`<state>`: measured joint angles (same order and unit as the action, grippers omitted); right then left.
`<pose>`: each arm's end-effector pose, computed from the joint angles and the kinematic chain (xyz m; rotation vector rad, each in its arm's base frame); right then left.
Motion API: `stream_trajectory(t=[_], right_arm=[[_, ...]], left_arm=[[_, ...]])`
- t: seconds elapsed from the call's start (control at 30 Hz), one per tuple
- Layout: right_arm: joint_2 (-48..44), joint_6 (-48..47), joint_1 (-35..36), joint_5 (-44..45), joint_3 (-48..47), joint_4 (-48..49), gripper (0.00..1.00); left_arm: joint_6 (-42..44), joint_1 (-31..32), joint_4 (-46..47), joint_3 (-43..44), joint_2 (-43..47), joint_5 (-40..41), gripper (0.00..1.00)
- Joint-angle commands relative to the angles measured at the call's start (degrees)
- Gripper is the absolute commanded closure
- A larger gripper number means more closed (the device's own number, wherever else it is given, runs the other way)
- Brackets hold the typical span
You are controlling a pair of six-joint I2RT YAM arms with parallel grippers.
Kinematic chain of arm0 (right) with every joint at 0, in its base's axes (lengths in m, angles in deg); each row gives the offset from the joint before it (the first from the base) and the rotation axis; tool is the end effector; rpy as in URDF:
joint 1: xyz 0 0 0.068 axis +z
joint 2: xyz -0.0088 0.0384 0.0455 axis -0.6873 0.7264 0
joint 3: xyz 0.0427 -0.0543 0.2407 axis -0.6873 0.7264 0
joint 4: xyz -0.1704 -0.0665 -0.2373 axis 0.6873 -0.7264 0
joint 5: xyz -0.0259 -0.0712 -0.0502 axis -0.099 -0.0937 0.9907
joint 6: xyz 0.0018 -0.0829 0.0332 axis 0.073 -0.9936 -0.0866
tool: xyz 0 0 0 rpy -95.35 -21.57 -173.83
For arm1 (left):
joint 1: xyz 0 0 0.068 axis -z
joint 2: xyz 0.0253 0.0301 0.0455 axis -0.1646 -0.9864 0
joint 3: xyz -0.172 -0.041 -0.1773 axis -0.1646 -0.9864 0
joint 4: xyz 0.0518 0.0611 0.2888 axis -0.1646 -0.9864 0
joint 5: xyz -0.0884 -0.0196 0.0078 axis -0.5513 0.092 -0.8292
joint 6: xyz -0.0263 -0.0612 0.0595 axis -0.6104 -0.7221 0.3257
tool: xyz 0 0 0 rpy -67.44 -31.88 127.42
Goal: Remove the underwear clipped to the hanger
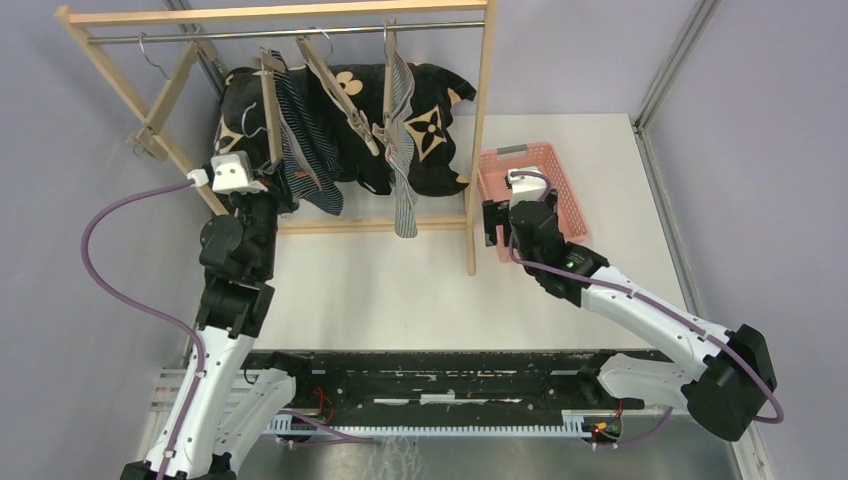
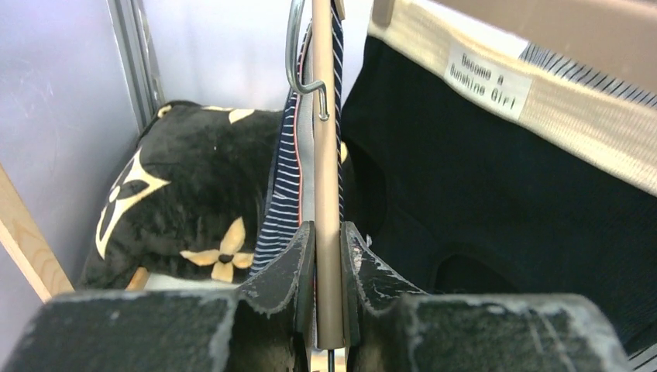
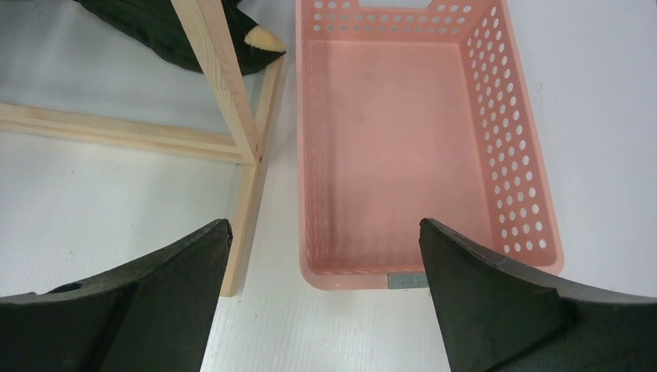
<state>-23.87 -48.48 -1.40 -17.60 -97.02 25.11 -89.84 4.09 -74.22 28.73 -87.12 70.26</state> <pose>0.2770 0.1913 0.2454 -0.1252 1.9465 0.0585 0.2468 -0.0371 0.4186 -0.1358 1.3396 -0.0894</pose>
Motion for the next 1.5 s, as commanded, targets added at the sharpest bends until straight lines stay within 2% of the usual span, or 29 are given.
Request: stream_trajectory(t=[0.0, 0.2, 0.37, 0.47, 0.6, 0.77, 0.9, 1.1, 1.27, 1.37, 1.47], right_arm=[[0.49, -0.32, 0.30, -0.73, -2.68, 3.14, 0.00], [2.95, -2.13, 0.31, -2.48, -4.94, 5.01, 0.00], [6.58, -1.85, 0.29, -8.67, -10.09, 3.38, 0.00], [8.45, -2.21, 0.26, -9.45, -13.34, 1.21, 0.00], [9.60, -2.78, 0.28, -9.00, -15.14, 0.28, 0.00], [9.76, -3.73, 0.22, -7.43, -16.80, -1.12, 0.00], [8.90, -4.23, 0.17, -13.67, -18.06, -2.45, 0.00], [8.06, -5.33, 0.18, -20.36, -19.56, -4.61, 0.00], [6.24, -6.08, 0.08, -21.82, -19.62, -6.12, 0.00], [5.02, -6.16, 0.05, -26.09, -20.25, -6.55, 0.00], [2.98, -5.68, -0.04, -30.99, -21.01, -6.82, 0.00]], left_arm=[[0.90, -0.29, 1.33, -2.47, 3.06, -2.01, 0.97], [1.43, -0.22, -0.25, -9.73, 13.50, -7.57, 0.97], [-4.34, -0.20, -4.05, -12.60, 17.96, -13.80, 0.97], [-7.44, -0.22, -15.17, -6.57, 14.24, -16.44, 0.97], [-6.91, -0.20, -32.76, 3.93, 8.34, -20.77, 0.97], [-4.03, -0.19, -45.15, 10.81, 8.65, -24.00, 0.97], [-1.30, -0.20, -52.77, 13.15, 8.86, -28.56, 0.97], [2.78, -0.20, -54.99, 9.08, 9.52, -50.11, 0.97], [7.06, -0.19, -57.96, 12.18, 11.33, -58.40, 0.97], [8.36, -0.21, -57.28, 15.13, 11.56, -65.10, 0.97], [7.37, -0.16, -54.39, 15.09, 12.33, -67.46, 0.97]])
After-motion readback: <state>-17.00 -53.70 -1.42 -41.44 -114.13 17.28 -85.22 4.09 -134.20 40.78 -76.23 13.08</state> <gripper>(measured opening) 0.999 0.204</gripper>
